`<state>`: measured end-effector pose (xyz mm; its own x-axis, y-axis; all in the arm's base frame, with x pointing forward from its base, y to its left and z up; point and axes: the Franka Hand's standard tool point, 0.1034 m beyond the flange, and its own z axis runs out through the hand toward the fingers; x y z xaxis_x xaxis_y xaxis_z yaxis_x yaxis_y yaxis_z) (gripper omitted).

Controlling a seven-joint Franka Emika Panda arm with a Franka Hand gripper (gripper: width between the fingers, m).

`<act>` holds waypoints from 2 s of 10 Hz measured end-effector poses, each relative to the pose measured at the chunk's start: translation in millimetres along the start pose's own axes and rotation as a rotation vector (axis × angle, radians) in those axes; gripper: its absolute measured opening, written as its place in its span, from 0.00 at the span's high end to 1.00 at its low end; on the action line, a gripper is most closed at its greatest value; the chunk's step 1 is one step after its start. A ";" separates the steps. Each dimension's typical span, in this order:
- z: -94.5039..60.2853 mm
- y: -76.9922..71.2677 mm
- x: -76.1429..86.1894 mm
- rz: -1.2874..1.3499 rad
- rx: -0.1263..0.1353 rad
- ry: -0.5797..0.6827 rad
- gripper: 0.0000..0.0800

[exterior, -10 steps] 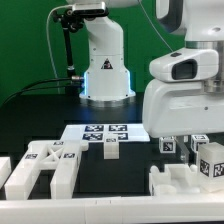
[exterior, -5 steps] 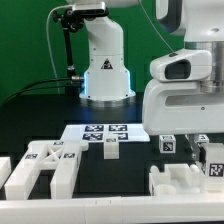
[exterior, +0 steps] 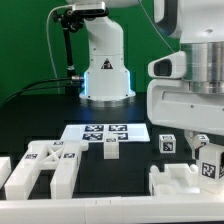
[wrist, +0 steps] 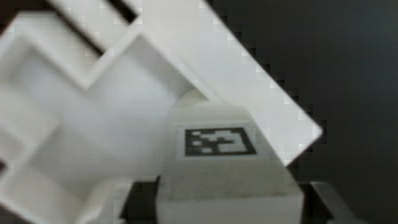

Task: Assemble chair

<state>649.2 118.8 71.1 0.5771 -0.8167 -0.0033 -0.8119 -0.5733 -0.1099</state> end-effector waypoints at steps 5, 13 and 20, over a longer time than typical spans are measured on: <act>-0.1 0.3 1.1 0.137 0.009 -0.012 0.63; -0.3 -1.9 -6.0 -0.849 -0.036 0.009 0.19; 2.2 1.8 -5.1 -1.260 -0.072 -0.002 0.52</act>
Offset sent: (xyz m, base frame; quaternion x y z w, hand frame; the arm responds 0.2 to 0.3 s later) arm 0.0000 0.0000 0.0000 0.0000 0.0000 -0.0650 0.9979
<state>645.0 122.1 68.7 0.9524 0.2984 0.0623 0.2979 -0.9544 0.0164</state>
